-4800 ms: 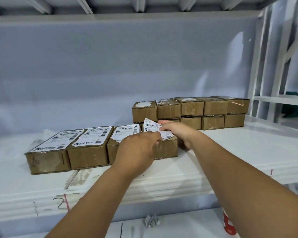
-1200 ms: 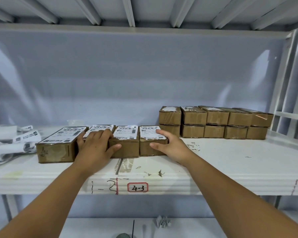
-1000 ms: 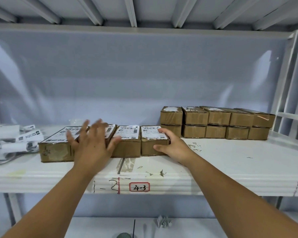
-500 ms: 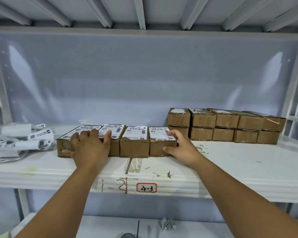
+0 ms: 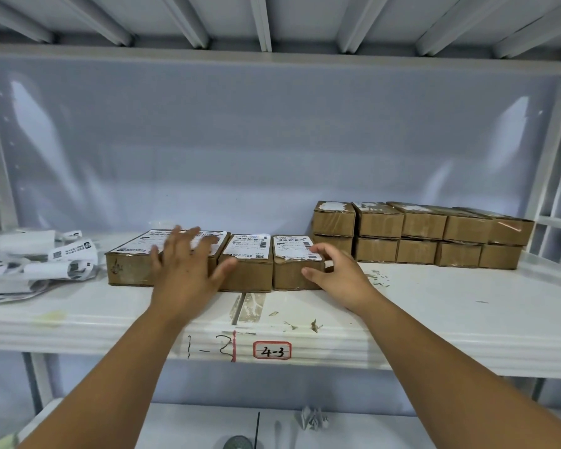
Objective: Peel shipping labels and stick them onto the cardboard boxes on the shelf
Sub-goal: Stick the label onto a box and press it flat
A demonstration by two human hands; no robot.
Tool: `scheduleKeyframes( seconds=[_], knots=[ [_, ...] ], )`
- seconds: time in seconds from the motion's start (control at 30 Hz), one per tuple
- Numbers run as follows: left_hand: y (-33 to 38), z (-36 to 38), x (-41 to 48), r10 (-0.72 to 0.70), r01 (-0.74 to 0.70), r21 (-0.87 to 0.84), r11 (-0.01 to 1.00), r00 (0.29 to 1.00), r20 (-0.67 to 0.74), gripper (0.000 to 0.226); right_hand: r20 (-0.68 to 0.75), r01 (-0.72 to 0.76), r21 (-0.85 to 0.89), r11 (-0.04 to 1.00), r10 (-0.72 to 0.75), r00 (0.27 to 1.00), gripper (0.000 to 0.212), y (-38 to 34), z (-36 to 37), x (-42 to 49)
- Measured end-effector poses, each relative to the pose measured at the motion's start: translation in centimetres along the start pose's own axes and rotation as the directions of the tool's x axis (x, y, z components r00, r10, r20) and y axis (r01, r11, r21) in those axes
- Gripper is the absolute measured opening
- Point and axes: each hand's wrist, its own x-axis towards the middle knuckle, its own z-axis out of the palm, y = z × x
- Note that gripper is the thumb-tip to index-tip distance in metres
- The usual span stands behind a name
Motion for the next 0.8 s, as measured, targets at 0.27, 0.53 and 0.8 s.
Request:
scheduleKeyframes(
  seconds=[0.27,0.53,0.8],
  knots=[
    [0.1,0.4,0.2,0.132,-0.142,0.054,0.988,0.977,0.165,0.045,-0.004,0.02,-0.04,0.999,-0.02,1.0,0.048,-0.1,0.1,0.0],
    [0.3,0.7,0.2,0.161,-0.181,0.103,0.978,0.971,0.179,0.058,-0.426,-0.028,-0.317,0.948,-0.116,0.897,0.042,-0.4,-1.4,2.9],
    [0.2,0.9,0.1,0.227,-0.245,0.088,0.965,0.957,0.179,0.056,-0.179,-0.017,-0.821,0.571,-0.229,0.957,0.072,0.1,-1.5,8.6]
  ],
)
